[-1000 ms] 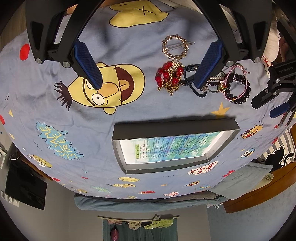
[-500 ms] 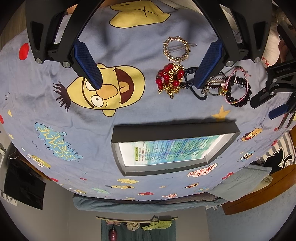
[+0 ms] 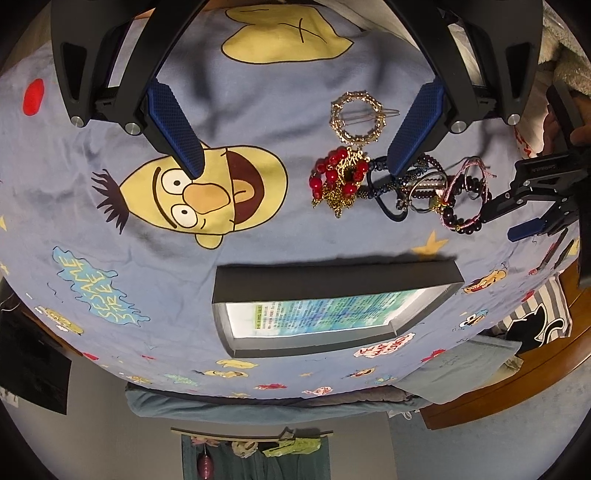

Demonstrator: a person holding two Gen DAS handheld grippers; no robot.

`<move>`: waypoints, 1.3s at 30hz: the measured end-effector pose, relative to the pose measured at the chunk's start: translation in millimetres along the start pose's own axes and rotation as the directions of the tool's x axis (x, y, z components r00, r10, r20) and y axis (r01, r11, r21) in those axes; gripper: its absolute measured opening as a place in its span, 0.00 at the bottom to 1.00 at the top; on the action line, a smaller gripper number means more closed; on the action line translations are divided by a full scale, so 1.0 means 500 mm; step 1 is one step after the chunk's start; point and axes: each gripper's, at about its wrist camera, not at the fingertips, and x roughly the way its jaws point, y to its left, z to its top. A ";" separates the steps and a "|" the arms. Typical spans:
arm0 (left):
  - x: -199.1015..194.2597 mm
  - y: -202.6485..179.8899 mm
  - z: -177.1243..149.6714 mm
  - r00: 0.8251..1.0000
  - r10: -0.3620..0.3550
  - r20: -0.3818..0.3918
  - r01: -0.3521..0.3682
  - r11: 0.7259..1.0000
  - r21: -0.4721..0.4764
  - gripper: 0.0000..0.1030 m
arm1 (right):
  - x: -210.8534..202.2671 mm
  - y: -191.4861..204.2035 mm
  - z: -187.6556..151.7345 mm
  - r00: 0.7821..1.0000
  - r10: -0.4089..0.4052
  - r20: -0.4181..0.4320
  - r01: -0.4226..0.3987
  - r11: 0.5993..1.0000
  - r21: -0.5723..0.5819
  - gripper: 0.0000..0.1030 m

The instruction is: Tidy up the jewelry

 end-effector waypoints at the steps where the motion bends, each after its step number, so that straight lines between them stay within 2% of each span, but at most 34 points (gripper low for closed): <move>1: -0.002 -0.007 -0.001 1.000 0.001 0.009 -0.001 1.000 0.022 0.81 | 0.002 0.001 -0.002 1.000 0.002 -0.003 -0.002 1.000 -0.001 0.95; 2: -0.001 -0.014 -0.001 1.000 -0.006 0.009 0.006 0.999 0.042 0.76 | 0.006 0.002 -0.004 1.000 0.005 -0.008 -0.005 1.000 -0.003 0.94; 3: 0.002 -0.019 -0.002 1.000 -0.021 0.001 0.021 0.999 0.048 0.67 | 0.007 0.004 -0.006 1.000 0.009 -0.010 -0.009 1.000 -0.004 0.93; 7: 0.010 -0.030 -0.007 0.999 -0.050 -0.019 0.051 0.997 0.059 0.52 | 0.019 0.010 -0.012 0.999 0.020 -0.026 -0.020 1.000 -0.016 0.79; 9: 0.010 -0.032 -0.006 0.998 -0.060 -0.015 0.061 0.996 0.064 0.48 | 0.024 0.008 -0.013 0.999 0.029 -0.033 -0.029 1.000 -0.008 0.72; 13: 0.011 -0.038 -0.007 0.997 -0.069 -0.019 0.070 0.995 0.073 0.35 | 0.033 0.005 -0.011 0.997 0.062 -0.043 -0.061 0.998 0.018 0.42; 16: 0.014 -0.038 -0.010 0.997 -0.076 -0.027 0.078 0.994 0.076 0.24 | 0.040 0.006 -0.010 0.996 0.078 -0.053 -0.077 0.997 0.028 0.33; 20: 0.018 -0.040 -0.013 0.996 -0.081 -0.038 0.084 0.993 0.084 0.17 | 0.045 0.012 -0.007 0.995 0.088 -0.056 -0.087 0.996 0.029 0.22; 24: 0.017 -0.041 -0.013 0.995 -0.088 -0.041 0.091 0.992 0.090 0.13 | 0.041 0.025 -0.003 0.995 0.086 -0.054 -0.086 0.996 0.007 0.21; 29: 0.020 -0.043 -0.014 0.995 -0.088 -0.047 0.093 0.991 0.097 0.13 | 0.061 0.028 -0.005 0.994 0.077 -0.082 -0.076 0.997 0.006 0.21; 30: 0.022 -0.045 -0.015 0.995 -0.088 -0.049 0.093 0.991 0.100 0.10 | 0.066 0.027 -0.006 0.994 0.075 -0.086 -0.074 0.997 0.008 0.18; 31: 0.022 -0.045 -0.015 0.995 -0.088 -0.050 0.092 0.990 0.102 0.06 | 0.067 0.026 -0.006 0.994 0.076 -0.084 -0.075 0.997 0.010 0.09; 33: 0.022 -0.045 -0.016 0.995 -0.086 -0.051 0.092 0.990 0.107 0.03 | 0.064 0.024 -0.004 0.994 0.078 -0.072 -0.077 0.997 0.013 0.07; 39: -0.007 -0.041 0.001 0.992 -0.126 0.003 0.126 0.987 0.100 0.03 | 0.027 0.025 0.017 0.997 0.077 0.000 -0.077 0.997 -0.003 0.07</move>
